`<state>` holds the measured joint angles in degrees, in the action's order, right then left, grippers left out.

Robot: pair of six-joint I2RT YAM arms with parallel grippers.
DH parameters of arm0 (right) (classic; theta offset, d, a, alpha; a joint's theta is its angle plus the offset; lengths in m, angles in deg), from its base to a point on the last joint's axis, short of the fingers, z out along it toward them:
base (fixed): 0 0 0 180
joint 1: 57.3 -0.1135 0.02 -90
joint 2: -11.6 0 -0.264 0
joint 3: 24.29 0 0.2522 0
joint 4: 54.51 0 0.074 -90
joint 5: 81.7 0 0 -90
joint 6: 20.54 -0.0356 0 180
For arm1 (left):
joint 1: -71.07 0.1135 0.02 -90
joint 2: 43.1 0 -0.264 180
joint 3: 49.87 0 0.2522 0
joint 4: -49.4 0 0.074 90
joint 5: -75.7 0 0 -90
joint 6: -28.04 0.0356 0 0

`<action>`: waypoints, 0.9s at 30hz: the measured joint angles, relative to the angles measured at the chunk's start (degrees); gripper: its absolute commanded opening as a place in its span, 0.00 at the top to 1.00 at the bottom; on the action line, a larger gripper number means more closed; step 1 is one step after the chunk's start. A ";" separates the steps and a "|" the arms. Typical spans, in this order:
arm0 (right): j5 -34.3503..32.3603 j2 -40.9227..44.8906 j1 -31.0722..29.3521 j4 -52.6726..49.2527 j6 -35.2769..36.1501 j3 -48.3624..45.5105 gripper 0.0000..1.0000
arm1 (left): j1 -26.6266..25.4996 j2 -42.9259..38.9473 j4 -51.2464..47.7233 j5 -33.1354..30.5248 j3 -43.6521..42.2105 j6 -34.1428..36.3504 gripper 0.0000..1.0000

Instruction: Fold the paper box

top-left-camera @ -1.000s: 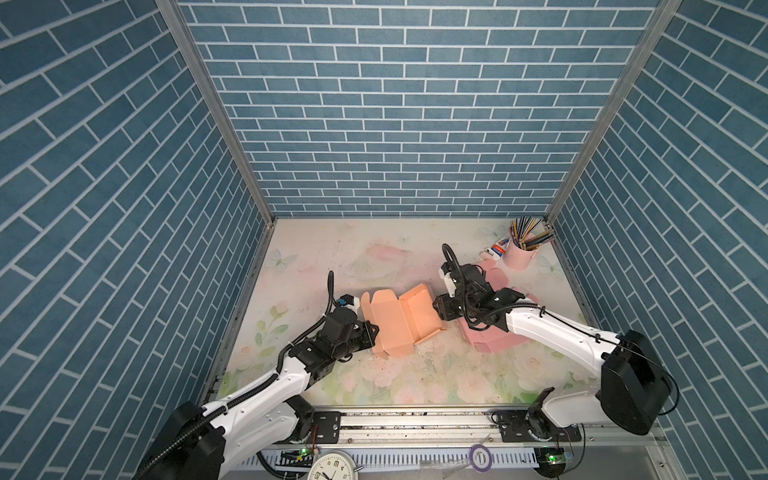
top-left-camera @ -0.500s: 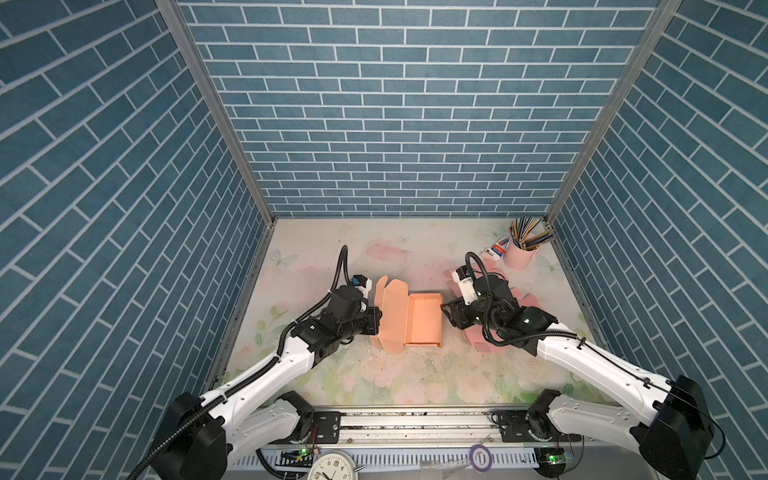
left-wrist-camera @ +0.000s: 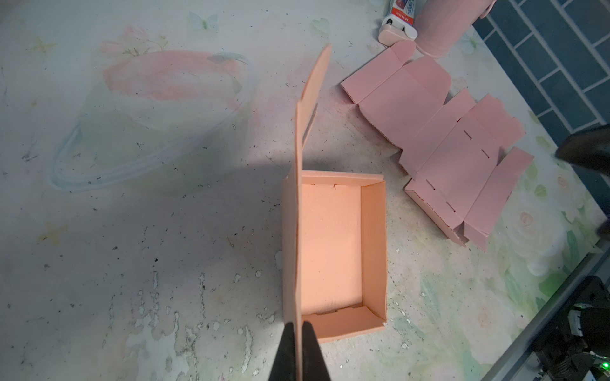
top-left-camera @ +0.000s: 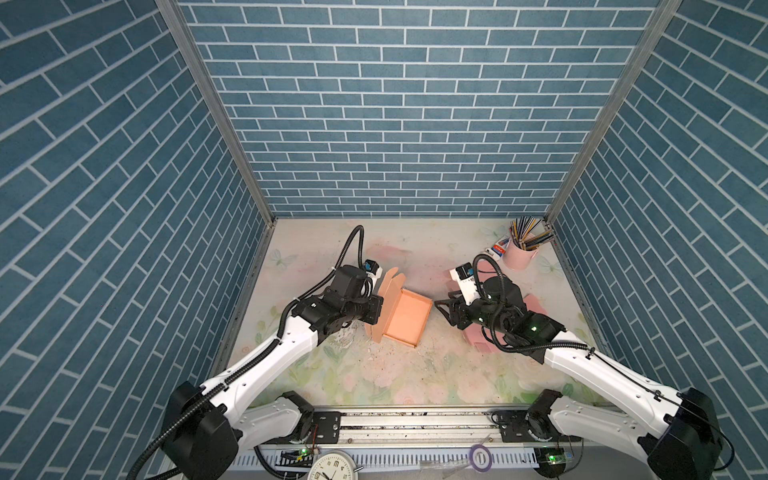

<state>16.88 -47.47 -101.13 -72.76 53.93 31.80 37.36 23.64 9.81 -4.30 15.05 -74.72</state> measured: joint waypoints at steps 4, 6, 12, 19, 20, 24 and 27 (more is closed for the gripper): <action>0.24 0.02 0.00 2.23 1.84 0.26 0.42 | 0.04 1.36 -1.77 0.66 2.16 3.15 0.96; 0.57 -0.02 0.00 3.04 2.99 0.42 0.42 | 0.04 1.51 -2.67 1.44 3.23 4.68 0.96; 4.94 -0.37 1.42 7.08 7.93 1.33 0.40 | -1.36 2.14 -5.60 2.97 6.49 9.09 0.96; 15.19 -7.76 6.12 10.32 13.29 6.21 0.40 | -2.84 2.49 -7.67 3.21 7.04 11.76 0.96; 16.72 -9.09 6.58 10.51 14.10 6.69 0.40 | -2.91 2.49 -7.87 3.19 7.10 11.98 0.96; 22.62 -13.92 7.78 10.60 16.65 7.74 0.41 | -3.30 2.49 -8.57 3.17 7.78 12.44 0.96; 25.55 -16.55 8.11 10.21 18.40 8.17 0.41 | -3.34 2.36 -8.68 3.17 8.09 12.63 0.96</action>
<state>42.43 -64.01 -93.02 -62.55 72.33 39.98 34.01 26.00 1.14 -1.13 23.14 -62.08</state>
